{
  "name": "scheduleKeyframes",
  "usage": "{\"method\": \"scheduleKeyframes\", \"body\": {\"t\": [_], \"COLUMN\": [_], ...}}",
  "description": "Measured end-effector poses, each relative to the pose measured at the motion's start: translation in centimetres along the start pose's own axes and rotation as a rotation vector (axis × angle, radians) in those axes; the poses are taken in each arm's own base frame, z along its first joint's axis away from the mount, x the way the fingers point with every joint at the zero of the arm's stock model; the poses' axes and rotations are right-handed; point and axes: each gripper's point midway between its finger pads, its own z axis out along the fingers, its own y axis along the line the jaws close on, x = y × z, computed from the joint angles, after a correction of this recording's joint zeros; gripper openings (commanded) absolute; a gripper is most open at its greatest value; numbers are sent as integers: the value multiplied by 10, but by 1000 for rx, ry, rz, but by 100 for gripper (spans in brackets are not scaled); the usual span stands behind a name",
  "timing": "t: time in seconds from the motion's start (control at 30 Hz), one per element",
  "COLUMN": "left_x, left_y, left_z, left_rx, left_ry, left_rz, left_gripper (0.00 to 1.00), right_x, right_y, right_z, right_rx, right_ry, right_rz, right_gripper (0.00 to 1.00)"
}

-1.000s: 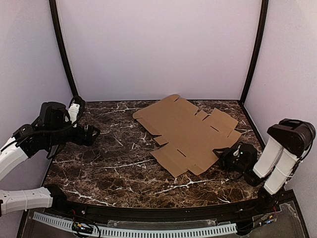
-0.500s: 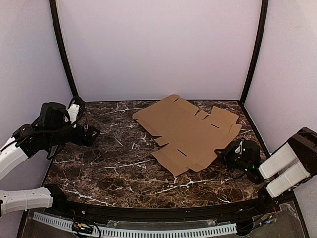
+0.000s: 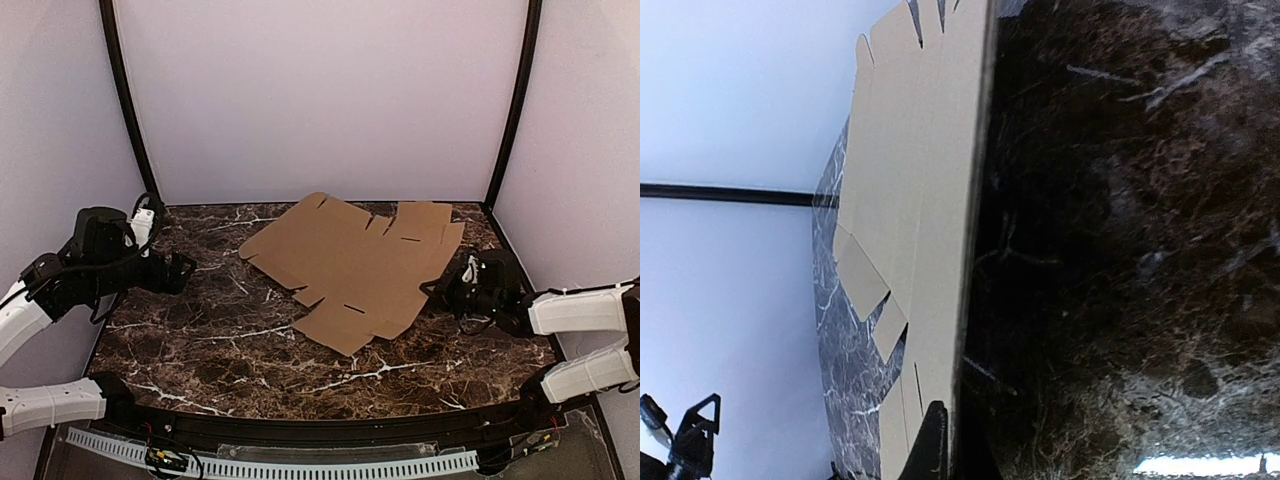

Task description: Fold the paper box

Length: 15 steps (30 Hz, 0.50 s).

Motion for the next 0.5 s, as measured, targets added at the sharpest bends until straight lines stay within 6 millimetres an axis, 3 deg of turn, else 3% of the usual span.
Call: {"method": "scheduleKeyframes", "body": {"t": [0.3, 0.5], "left_x": [-11, -11], "left_y": [5, 5], "left_z": [-18, -19], "left_rx": [-2, -2], "left_ry": [-76, -79], "left_rz": [-17, -18], "left_gripper": [100, 100], "right_x": [22, 39], "right_y": [52, 52], "right_z": [8, -9], "right_rx": [-20, 0], "right_ry": [171, 232], "right_rz": [-128, -175], "right_gripper": [0, 0]}}
